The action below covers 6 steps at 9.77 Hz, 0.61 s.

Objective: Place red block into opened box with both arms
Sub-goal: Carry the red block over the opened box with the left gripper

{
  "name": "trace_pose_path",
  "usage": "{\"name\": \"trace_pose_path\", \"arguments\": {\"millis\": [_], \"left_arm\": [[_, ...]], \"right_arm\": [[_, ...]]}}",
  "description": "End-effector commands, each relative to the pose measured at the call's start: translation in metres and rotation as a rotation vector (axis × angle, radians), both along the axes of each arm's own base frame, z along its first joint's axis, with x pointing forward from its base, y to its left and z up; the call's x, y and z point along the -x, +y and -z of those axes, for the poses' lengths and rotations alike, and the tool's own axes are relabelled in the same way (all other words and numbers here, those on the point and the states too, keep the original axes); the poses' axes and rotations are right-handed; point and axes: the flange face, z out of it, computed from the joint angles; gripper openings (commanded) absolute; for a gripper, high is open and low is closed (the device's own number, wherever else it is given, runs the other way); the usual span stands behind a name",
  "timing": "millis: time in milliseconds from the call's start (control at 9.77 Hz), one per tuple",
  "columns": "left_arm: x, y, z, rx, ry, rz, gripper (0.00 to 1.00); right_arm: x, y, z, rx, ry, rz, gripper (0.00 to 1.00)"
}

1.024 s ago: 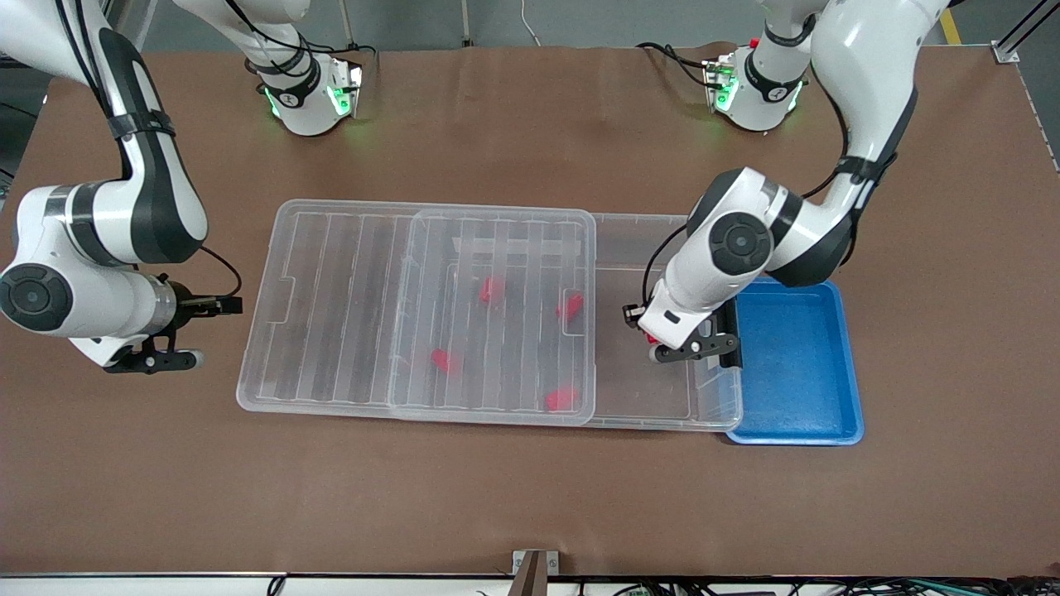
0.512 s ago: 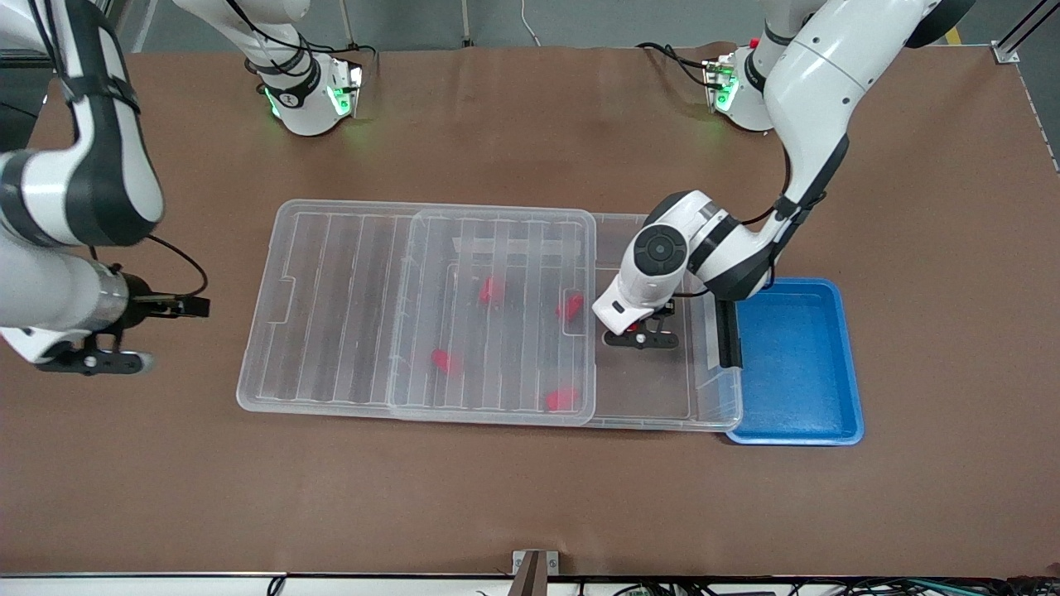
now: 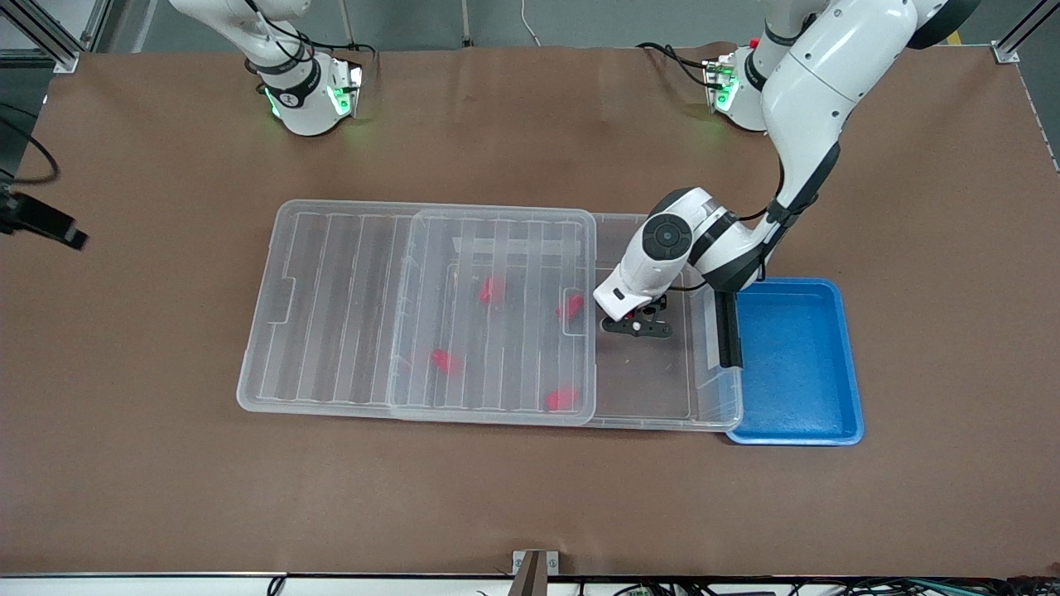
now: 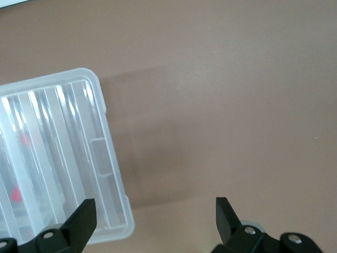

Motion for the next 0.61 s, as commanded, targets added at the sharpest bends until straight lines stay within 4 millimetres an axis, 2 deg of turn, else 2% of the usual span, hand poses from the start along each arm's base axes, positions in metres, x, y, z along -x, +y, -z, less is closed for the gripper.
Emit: {"name": "trace_pose_path", "arguments": {"millis": [0, 102, 307, 512], "left_arm": [[-0.005, 0.015, -0.006, -0.009, -0.029, -0.016, 1.0], [-0.012, 0.013, -0.037, -0.001, -0.08, -0.024, 1.0], [-0.029, 0.035, -0.1, -0.035, -0.146, -0.053, 1.0], [-0.043, 0.032, -0.162, -0.013, -0.125, -0.112, 1.0]], "right_arm": [[0.012, -0.008, 0.005, -0.03, 0.032, -0.023, 1.0], [0.012, -0.007, 0.004, -0.03, 0.028, -0.026, 1.0], [0.013, -0.007, 0.004, -0.03, 0.031, -0.026, 1.0], [0.014, -0.008, 0.005, -0.032, 0.038, -0.025, 1.0]]}}
